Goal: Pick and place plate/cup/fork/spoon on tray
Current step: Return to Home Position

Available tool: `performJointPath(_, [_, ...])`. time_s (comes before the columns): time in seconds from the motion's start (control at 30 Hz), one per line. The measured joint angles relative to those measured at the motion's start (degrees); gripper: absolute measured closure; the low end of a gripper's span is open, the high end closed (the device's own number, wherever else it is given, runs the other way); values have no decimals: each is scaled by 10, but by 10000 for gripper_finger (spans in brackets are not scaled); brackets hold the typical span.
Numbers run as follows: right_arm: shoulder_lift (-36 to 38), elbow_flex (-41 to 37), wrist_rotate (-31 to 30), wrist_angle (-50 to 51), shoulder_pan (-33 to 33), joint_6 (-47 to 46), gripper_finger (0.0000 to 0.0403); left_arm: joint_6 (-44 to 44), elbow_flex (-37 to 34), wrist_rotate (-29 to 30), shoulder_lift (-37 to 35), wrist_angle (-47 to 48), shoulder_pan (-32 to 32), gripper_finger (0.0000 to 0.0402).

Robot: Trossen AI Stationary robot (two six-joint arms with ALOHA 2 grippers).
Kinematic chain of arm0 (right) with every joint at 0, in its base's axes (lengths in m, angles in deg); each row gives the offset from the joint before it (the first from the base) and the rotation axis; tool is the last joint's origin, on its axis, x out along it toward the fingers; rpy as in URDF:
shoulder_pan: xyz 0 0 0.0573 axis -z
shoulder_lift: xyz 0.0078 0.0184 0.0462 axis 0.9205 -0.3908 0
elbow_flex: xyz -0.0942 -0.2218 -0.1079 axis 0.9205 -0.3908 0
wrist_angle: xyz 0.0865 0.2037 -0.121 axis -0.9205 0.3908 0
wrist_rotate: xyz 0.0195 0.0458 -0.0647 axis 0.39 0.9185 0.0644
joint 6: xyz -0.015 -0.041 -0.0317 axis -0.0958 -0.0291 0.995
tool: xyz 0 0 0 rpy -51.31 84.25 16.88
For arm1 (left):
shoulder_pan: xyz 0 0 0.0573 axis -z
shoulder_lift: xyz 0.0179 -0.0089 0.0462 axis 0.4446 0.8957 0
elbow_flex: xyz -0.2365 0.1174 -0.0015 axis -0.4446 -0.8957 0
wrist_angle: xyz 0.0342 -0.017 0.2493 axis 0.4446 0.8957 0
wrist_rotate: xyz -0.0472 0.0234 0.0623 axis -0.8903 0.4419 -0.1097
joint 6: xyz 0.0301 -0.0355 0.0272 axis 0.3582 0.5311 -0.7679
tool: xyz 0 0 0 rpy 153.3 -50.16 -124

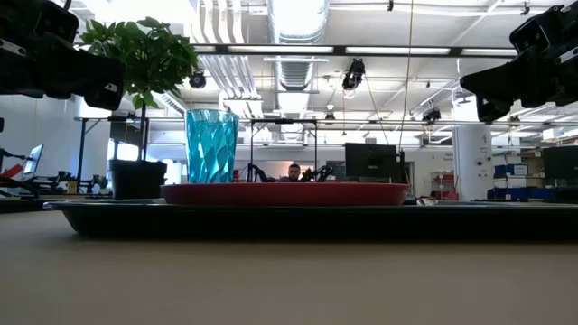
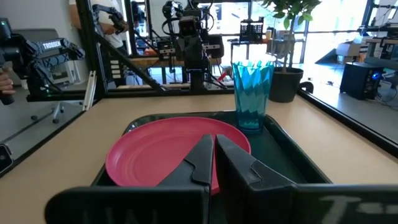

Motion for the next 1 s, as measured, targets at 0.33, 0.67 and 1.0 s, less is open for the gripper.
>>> performJointPath(0.33, [0, 4, 1, 3, 0, 0, 394, 0, 2, 0, 0, -8, 0, 402])
performJointPath(0.67, [0, 6, 1, 2, 0, 0, 394, 0, 2, 0, 2, -8, 0, 402])
performJointPath(1.0, [0, 6, 1, 3, 0, 0, 394, 0, 2, 0, 2, -9, 0, 402])
